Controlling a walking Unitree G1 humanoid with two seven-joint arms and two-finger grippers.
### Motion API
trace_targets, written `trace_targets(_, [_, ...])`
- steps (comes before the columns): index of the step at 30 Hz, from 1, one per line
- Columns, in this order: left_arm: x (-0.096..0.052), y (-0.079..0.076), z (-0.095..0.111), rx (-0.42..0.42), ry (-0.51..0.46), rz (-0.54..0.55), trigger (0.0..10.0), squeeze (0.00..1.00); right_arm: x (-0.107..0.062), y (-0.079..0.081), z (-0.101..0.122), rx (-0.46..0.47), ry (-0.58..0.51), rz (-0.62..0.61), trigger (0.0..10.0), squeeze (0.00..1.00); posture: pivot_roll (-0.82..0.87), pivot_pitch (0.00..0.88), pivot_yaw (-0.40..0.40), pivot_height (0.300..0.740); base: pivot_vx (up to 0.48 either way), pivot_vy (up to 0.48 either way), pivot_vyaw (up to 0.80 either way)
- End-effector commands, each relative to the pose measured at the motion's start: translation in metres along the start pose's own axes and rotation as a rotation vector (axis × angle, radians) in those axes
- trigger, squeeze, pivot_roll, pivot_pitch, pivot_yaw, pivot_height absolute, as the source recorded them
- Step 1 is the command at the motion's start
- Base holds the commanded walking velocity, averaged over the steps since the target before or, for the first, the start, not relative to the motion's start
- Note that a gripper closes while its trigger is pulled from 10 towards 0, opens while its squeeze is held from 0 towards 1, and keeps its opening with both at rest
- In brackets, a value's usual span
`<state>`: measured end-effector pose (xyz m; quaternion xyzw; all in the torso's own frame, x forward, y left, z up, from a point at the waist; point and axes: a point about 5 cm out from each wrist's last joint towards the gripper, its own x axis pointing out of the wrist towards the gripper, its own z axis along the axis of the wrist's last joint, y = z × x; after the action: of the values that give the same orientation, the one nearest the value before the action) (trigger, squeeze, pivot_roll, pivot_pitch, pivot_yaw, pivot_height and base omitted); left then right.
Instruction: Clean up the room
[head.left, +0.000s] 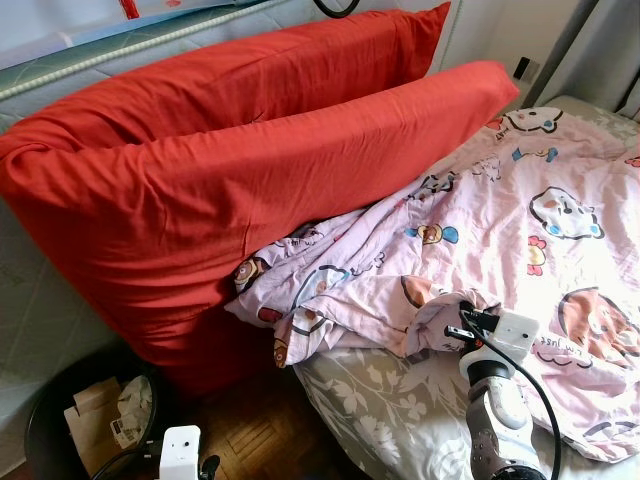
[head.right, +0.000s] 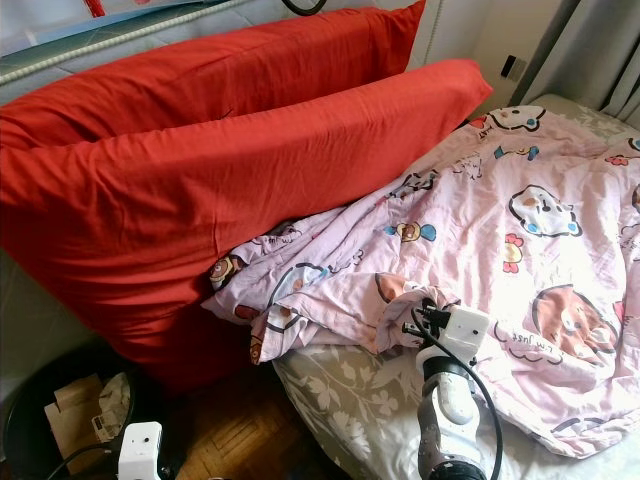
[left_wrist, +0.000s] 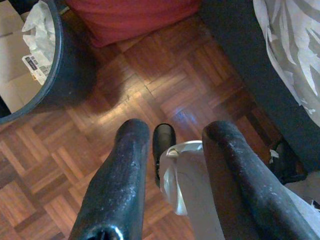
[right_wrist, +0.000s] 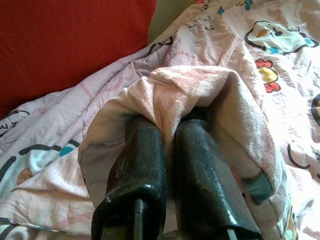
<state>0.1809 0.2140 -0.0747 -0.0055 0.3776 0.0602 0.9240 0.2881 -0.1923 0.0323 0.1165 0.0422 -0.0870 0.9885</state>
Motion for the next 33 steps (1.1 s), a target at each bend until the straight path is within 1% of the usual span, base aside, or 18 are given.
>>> trace_targets(1, [-0.005, 0.001, -0.015, -0.013, 0.057, 0.002, 10.0, 0.0, -0.002, -0.006, -0.002, 0.006, 0.004, -0.024, 10.0, 0.0, 0.07, 0.157, -0.006, 0.74, 0.0, 0.0, 0.0])
trace_targets(7, [-0.005, 0.003, -0.017, -0.015, 0.064, 0.007, 10.0, 0.0, -0.002, -0.007, -0.002, 0.005, 0.003, -0.029, 10.0, 0.0, 0.07, 0.163, -0.007, 0.74, 0.0, 0.0, 0.0])
trace_targets(15, [-0.007, 0.012, -0.02, -0.054, 0.073, 0.05, 10.0, 0.0, -0.003, -0.003, -0.003, 0.003, 0.0, -0.021, 10.0, 0.0, 0.07, 0.173, -0.011, 0.74, 0.0, 0.0, 0.0])
trace_targets(22, [-0.007, 0.016, -0.018, -0.064, 0.07, 0.066, 10.0, 0.0, -0.003, -0.003, -0.003, 0.001, 0.001, -0.021, 10.0, 0.0, 0.08, 0.178, -0.015, 0.74, 0.0, 0.0, 0.0])
trace_targets(33, [-0.006, 0.015, -0.017, -0.078, 0.066, 0.069, 10.0, 0.0, 0.001, -0.003, 0.001, 0.0, -0.009, -0.019, 10.0, 0.0, 0.08, 0.185, -0.023, 0.74, 0.0, 0.0, 0.0])
